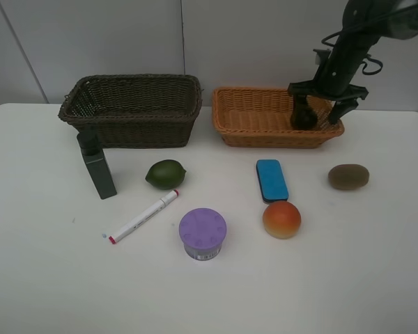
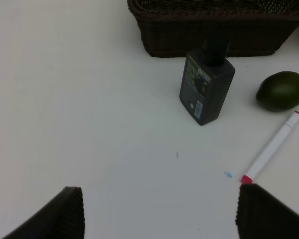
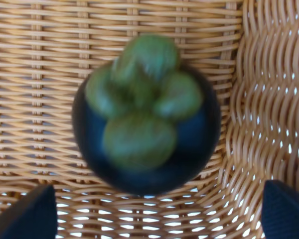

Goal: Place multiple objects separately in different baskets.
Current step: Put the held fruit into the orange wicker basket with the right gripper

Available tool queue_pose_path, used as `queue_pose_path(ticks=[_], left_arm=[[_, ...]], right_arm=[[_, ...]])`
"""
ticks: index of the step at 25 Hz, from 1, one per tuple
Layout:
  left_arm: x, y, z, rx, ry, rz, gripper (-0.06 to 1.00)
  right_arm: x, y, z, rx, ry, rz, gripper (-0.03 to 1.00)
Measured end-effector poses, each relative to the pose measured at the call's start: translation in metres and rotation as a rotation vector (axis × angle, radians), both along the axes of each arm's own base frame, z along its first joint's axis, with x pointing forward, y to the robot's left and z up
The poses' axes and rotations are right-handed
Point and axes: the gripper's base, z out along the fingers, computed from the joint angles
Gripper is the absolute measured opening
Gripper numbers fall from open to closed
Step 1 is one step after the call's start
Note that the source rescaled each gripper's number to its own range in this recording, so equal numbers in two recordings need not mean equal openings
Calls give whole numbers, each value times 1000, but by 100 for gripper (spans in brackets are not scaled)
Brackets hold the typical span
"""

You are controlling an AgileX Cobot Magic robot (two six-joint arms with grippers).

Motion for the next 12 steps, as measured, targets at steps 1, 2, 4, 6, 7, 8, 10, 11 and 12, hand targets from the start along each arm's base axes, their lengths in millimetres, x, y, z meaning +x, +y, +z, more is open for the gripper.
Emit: queue_pose_path(ticks=[1,2,4,6,7,8,10,11,12], left_arm=[[0,0,0,0,0,0,82],[0,0,0,0,0,0,82],[0,0,0,0,0,0,82],[0,0,0,0,0,0,82],[0,0,0,0,0,0,82],[0,0,0,0,0,0,82],[0,0,0,0,0,0,82],[0,0,0,0,0,0,82],[0,0,0,0,0,0,82]], right_arm=[[0,0,0,0,0,0,97],[0,0,0,0,0,0,97],[0,0,0,0,0,0,97],[0,0,0,0,0,0,98],[0,0,0,0,-1,0,98],[0,0,3,0,-6,0,98],[-2,0,12,2,-21,0,98],[-2,0,17,3,-33,0,98],[-4,0,25,4,-48,0,98]])
